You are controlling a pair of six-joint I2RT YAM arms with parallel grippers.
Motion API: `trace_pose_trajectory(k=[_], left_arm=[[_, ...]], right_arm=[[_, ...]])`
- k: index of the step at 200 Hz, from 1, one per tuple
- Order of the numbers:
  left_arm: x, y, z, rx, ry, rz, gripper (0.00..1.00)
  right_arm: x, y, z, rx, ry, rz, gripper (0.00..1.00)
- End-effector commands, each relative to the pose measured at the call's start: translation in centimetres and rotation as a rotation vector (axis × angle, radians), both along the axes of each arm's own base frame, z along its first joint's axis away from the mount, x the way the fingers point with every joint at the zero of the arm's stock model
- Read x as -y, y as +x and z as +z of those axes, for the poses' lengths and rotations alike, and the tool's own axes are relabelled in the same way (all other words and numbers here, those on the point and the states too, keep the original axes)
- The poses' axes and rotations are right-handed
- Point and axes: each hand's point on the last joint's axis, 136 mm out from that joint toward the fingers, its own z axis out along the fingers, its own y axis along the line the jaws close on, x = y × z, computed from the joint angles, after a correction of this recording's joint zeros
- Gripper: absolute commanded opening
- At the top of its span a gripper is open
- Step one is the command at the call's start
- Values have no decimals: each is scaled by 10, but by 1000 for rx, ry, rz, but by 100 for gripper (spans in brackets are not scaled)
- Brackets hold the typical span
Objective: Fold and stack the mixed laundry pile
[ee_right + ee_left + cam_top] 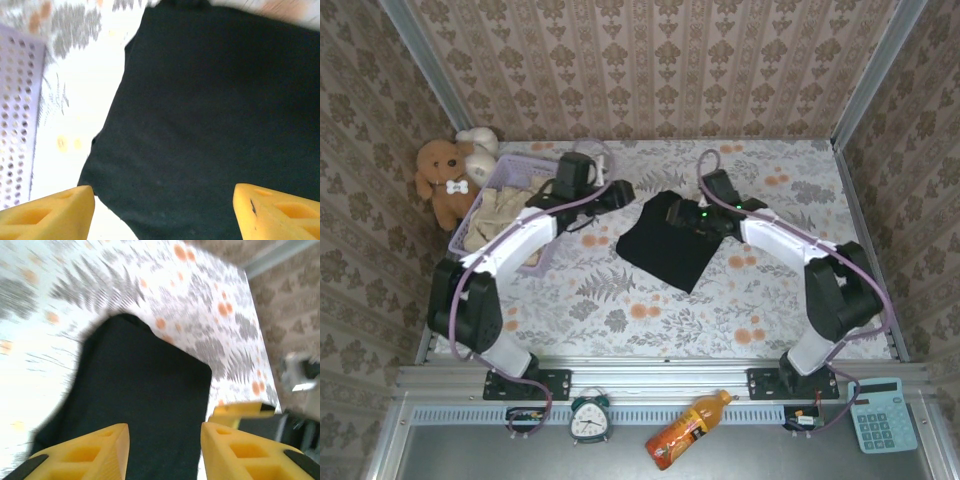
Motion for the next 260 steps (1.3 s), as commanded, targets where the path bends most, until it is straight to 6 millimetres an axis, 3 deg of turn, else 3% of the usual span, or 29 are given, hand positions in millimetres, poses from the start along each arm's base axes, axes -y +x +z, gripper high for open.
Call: trace_pose_trajectory(k=[1, 22, 45, 53, 59, 63, 114, 134, 151, 177, 190, 210, 237, 260], left_arm=[[-37, -2, -17, -4, 66, 72, 45], [-55, -7, -18, 2, 64, 111, 47], [-66, -13, -25, -7, 75, 137, 51], [-71, -16, -28, -10, 88, 147, 65], [-73, -18, -28, -5, 98, 149, 93], [-75, -19, -29, -1, 106, 152, 99], [-107, -30, -20, 76, 198, 244, 100], [-110, -32, -19, 77, 189, 260, 100], [-109, -33, -21, 64, 175, 263, 100], [-108, -32, -23, 57, 161, 268, 100], [-112, -31, -24, 56, 175, 286, 100], [-127, -30, -23, 55, 228, 343, 100], [-141, -27, -16, 61, 260, 369, 100], [-147, -27, -14, 61, 254, 381, 100]], right_arm=[[-5, -25, -40, -150, -121, 6, 74], [-9, -41, -67, -214, -137, 12, 74], [10, -53, -90, -281, -182, -14, 75], [22, -57, -93, -301, -204, -29, 76], [33, -59, -95, -313, -218, -43, 76], [41, -60, -95, -319, -224, -53, 76], [148, -72, -81, -354, -385, -156, 79], [173, -64, -67, -331, -448, -170, 80], [173, -55, -50, -288, -478, -167, 80], [142, -47, -35, -214, -461, -135, 80], [128, -48, -41, -211, -470, -119, 80], [121, -50, -66, -250, -467, -121, 80], [129, -44, -89, -329, -517, -121, 80], [157, -38, -92, -387, -507, -169, 80]])
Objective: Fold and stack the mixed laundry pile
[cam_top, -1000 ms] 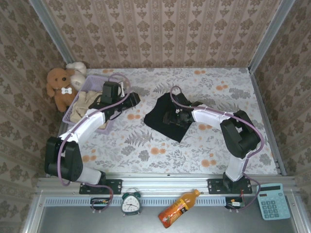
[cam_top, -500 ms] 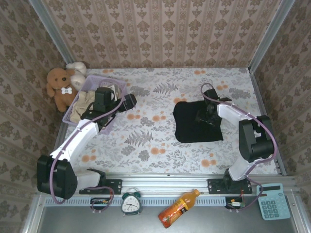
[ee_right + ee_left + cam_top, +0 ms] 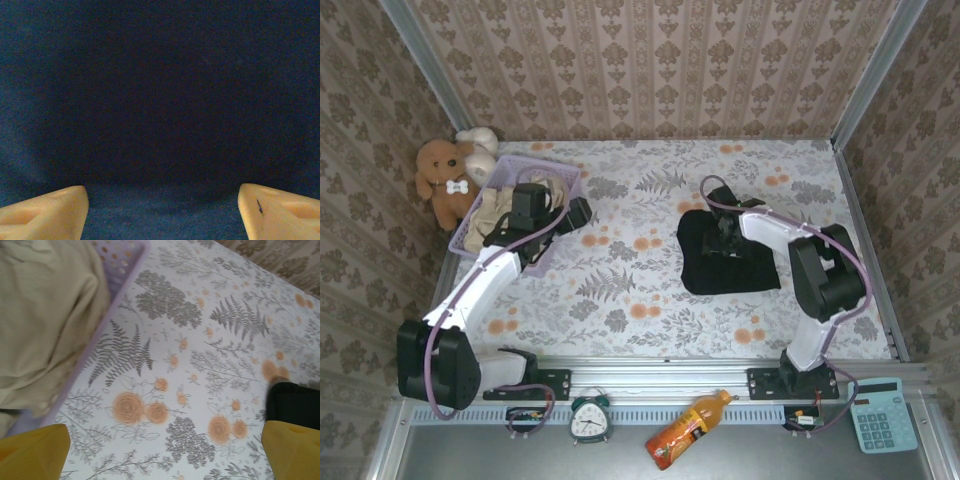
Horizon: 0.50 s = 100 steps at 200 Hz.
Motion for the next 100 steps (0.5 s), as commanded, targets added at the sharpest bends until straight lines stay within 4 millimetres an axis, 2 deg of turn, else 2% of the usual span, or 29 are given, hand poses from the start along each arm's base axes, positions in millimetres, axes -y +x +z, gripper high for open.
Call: trace_pose_trajectory(k=[1, 52, 78, 100], left_arm=[[-12, 2, 17, 31, 24, 24, 100], [-36, -1, 12, 40, 5, 107, 100], [-59, 1, 11, 32, 62, 149, 100], [-80, 1, 8, 9, 91, 194, 100]], right_arm=[[34, 5, 0, -41, -39, -76, 80], [110, 17, 10, -87, -111, -107, 82], [147, 23, 6, -104, -178, -95, 84], [178, 19, -1, -142, -253, -106, 85]])
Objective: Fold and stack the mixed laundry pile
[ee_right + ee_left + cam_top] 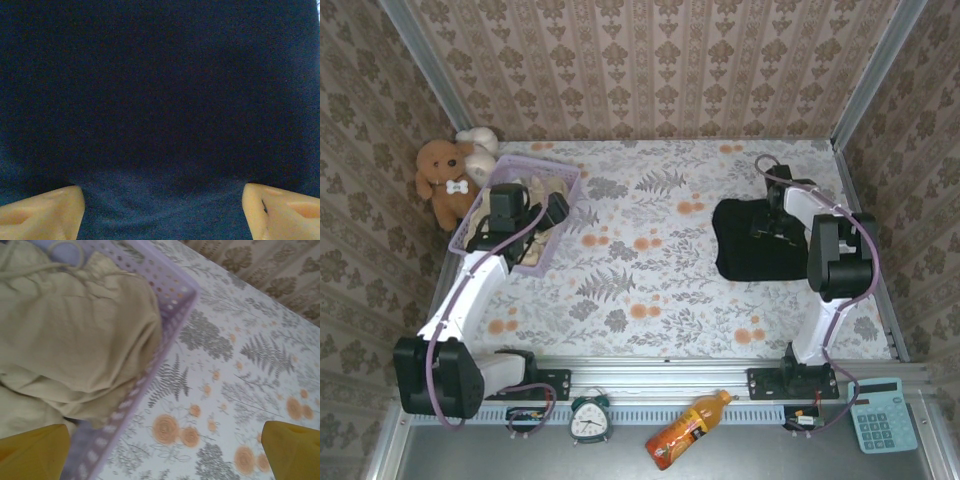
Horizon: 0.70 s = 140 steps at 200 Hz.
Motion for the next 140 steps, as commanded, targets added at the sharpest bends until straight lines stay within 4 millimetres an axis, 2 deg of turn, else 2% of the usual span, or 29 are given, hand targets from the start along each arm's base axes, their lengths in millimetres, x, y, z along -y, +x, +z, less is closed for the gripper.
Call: trace_pose_trajectory(k=[1, 28, 34, 39, 54, 71, 100, 124, 140], left_arm=[[-24, -4, -5, -32, 61, 43, 100], [-43, -5, -11, -50, 70, 95, 100], [-47, -5, -14, -57, 79, 107, 100], [-51, -5, -16, -62, 85, 118, 100], [-63, -4, -27, -100, 115, 146, 100], [-79, -1, -40, -167, 184, 195, 100], [-98, 15, -66, -274, 219, 262, 100], [-107, 38, -84, -306, 196, 308, 100], [-110, 57, -94, -304, 175, 322, 97]], right_arm=[[37, -12, -8, -106, -122, 39, 85], [64, -19, -20, -97, -78, -62, 85], [71, -20, -20, -97, -84, -77, 80], [77, -21, -20, -99, -87, -92, 82], [90, -19, -14, -79, -94, -138, 82], [94, -17, 2, -47, -109, -155, 82], [82, -11, 39, 75, -108, -145, 84], [53, -2, 71, 255, 15, -107, 99], [35, 1, 90, 369, 111, -93, 100]])
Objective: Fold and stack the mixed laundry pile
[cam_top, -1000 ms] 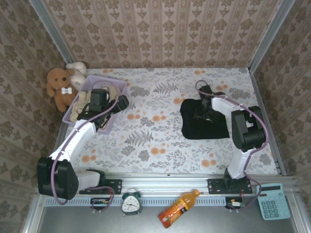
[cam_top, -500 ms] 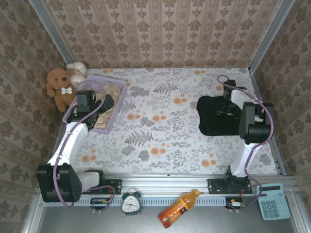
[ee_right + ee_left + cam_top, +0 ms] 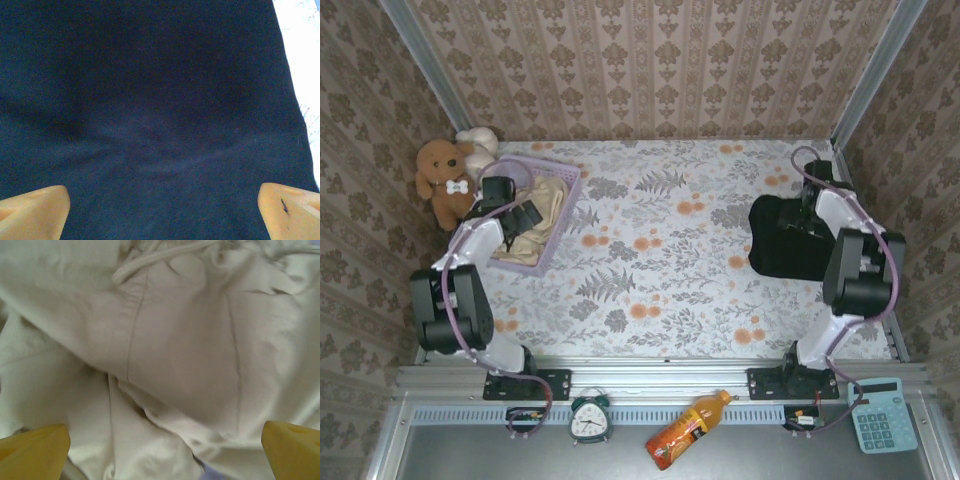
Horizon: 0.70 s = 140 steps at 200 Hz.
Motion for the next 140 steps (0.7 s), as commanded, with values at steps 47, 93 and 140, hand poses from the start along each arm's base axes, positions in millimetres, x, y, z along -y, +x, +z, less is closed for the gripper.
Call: trace_pose_trajectory(k=[47, 93, 140], left_arm=[[-1, 71, -22, 23, -137, -21, 0], [52, 75, 125, 405, -238, -221, 0], [162, 30, 300, 731, -342, -581, 0]], right_arm=[[-64, 11, 86, 411, 269, 115, 100], [-92, 4, 127, 610, 404, 164, 100], [-93, 8, 135, 689, 450, 126, 100]])
